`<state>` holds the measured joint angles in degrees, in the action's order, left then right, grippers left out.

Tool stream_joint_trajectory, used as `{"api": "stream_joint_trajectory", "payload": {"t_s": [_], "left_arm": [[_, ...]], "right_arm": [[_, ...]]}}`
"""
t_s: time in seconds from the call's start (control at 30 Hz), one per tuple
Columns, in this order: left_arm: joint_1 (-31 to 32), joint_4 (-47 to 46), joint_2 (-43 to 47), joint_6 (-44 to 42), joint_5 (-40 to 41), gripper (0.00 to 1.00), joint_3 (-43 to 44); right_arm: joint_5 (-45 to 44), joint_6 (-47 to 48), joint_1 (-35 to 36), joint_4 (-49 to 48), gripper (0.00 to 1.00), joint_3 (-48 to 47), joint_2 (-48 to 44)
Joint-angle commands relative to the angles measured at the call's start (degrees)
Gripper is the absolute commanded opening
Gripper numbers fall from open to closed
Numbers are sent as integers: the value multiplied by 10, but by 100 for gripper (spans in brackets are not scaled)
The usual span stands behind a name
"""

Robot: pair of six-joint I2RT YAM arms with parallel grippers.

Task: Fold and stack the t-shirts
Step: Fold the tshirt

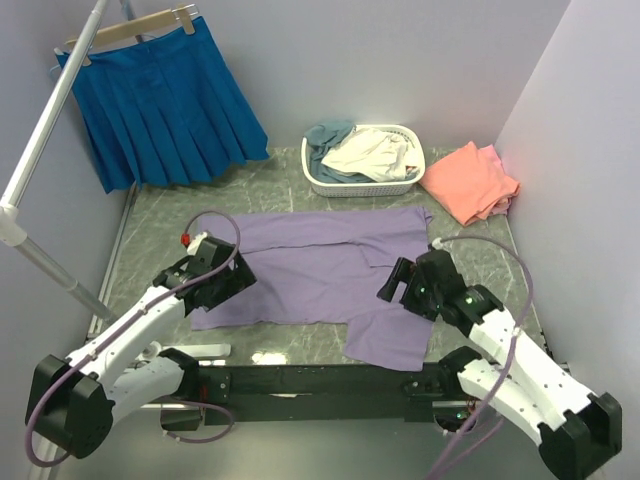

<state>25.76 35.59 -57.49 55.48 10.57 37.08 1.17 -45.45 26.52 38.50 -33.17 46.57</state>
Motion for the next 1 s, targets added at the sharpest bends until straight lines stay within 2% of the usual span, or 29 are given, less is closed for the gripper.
{"api": "stream_joint_trajectory", "payload": {"t_s": [0.0,0.13,0.3,0.4,0.53,0.63,0.77,0.9,0.97], "left_arm": [[20,17,29,53,18,99,-28],[24,19,30,58,26,99,-31],[39,6,-9,59,18,99,-39],[78,13,-16,80,31,98,-44],[141,22,-31,97,49,96,-36],[173,40,-59,110,60,96,-22],[188,42,-78,126,71,95,-30],[199,36,-77,141,72,85,-48],[200,37,-76,144,74,82,-53]], "right_arm": [[-27,-90,58,28,97,42,-23],[-71,-125,124,61,93,35,-3],[-98,-139,201,54,96,8,71],[-115,-147,257,52,98,-11,106],[-96,-150,299,30,98,-15,146],[-115,-157,330,44,98,-25,172],[-123,-154,348,48,94,-37,198],[-148,-162,374,70,89,-49,227],[-158,-167,386,80,78,-54,245]]}}
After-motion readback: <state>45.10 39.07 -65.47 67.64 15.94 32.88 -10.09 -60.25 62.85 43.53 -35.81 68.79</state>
